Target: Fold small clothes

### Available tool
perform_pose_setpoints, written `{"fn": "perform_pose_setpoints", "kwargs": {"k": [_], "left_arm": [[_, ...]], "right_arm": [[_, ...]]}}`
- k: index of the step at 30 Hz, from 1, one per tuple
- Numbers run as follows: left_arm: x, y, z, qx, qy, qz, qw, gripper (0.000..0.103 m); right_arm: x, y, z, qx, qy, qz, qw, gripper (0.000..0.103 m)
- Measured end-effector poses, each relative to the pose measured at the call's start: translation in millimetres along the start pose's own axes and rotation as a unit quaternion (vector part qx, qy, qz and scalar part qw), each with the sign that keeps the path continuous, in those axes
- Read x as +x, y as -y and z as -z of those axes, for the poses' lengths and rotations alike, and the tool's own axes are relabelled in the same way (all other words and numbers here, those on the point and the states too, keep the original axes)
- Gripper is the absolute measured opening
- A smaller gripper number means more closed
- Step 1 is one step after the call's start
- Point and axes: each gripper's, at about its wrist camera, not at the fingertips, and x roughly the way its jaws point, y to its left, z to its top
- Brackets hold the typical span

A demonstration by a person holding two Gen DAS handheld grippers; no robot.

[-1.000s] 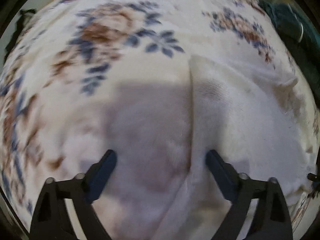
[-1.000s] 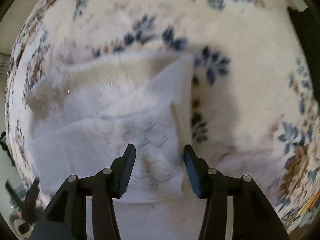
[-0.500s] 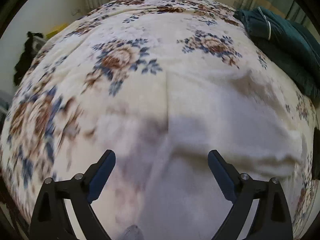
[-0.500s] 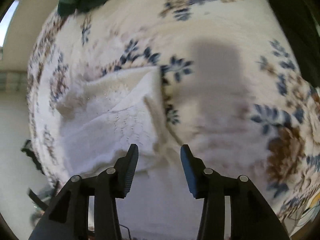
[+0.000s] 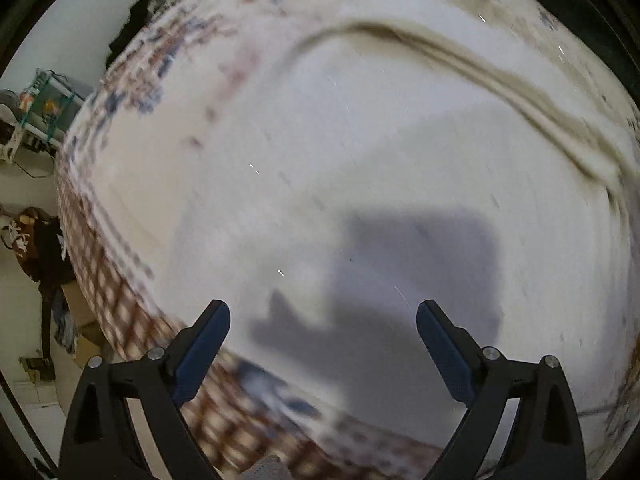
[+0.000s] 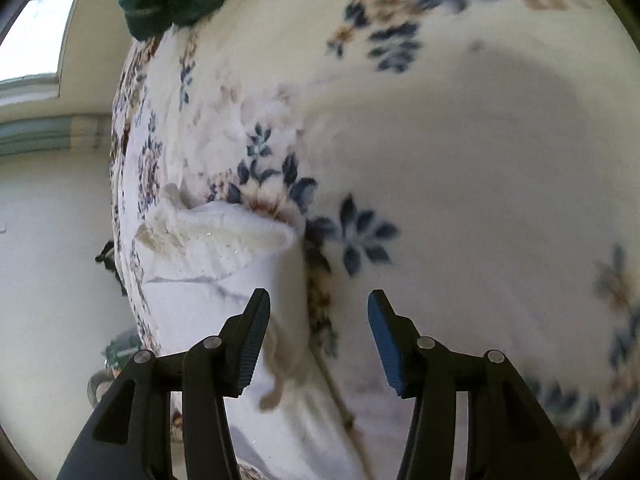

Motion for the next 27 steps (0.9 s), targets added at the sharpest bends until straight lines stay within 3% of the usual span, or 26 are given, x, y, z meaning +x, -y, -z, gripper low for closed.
{"fn": "perform_pose_setpoints", "kwargs": {"k": [1,5,6,7,8,9,10,12,14,16,18,20,21,22,23,27], "left_arm": [[1,6,5,0.003,-0.003,0.001,1.0,0.095],[1,23,11,0.009,-0.003,-0.003,1.0,0.095],[2,24,10,0.005,-0.004,-0.003,1.0,0.095],[2,25,9,0.001,-0.005,-0.002,1.0,0.095],[2,25,8,-0.004,-0.004,-0.001,1.0,0.095],[-1,24,8,-0.009,-0.003,0.001,0.9999,0.095],[-3,24,10,-0.013,-0.001,0.004,0.9999,0.095],[-6,26,11,-0.015,0.002,0.007,0.9999,0.095],[-9,31,11,-0.01,0.004,0.013,0.9999,0.095],[-12,38,12,0.0,0.005,0.01,0.9999,0.095],[-19,42,11,0.005,0.008,0.017,0.9998,0.095],[-34,47,8,0.017,0.015,0.03,0.9993,0.095],[-44,51,8,0.027,0.021,0.04,0.9986,0.095],[-52,56,9,0.036,0.026,0.045,0.998,0.095],[-60,61,11,0.048,0.03,0.053,0.997,0.095],[-84,110,39,0.14,0.023,0.107,0.9841,0.095]], "right_arm": [[23,3,-13,0.006,-0.014,-0.012,1.0,0.053],[53,6,-24,0.022,-0.044,-0.058,0.997,0.053],[60,3,-25,0.017,-0.049,-0.066,0.996,0.033],[64,-3,-28,-0.005,-0.042,-0.051,0.998,0.007],[65,-8,-29,-0.021,-0.035,-0.025,0.999,0.007],[55,-13,-35,-0.03,-0.001,0.004,1.0,0.006],[55,-13,-35,-0.03,-0.001,0.004,1.0,0.006],[35,-17,-49,-0.029,0.047,0.024,0.998,0.005],[31,-16,-63,-0.019,0.063,0.044,0.997,0.005],[50,-25,-73,-0.033,0.04,0.078,0.996,0.005],[55,-29,-73,-0.04,0.024,0.077,0.996,0.008],[49,-32,-70,-0.034,-0.023,0.053,0.998,0.017],[49,-32,-70,-0.034,-0.023,0.053,0.998,0.026],[38,-31,-65,-0.036,-0.028,0.037,0.998,0.04],[26,-29,-59,-0.039,-0.032,0.033,0.998,0.044],[-49,6,-8,-0.058,-0.047,0.071,0.995,0.044]]}}
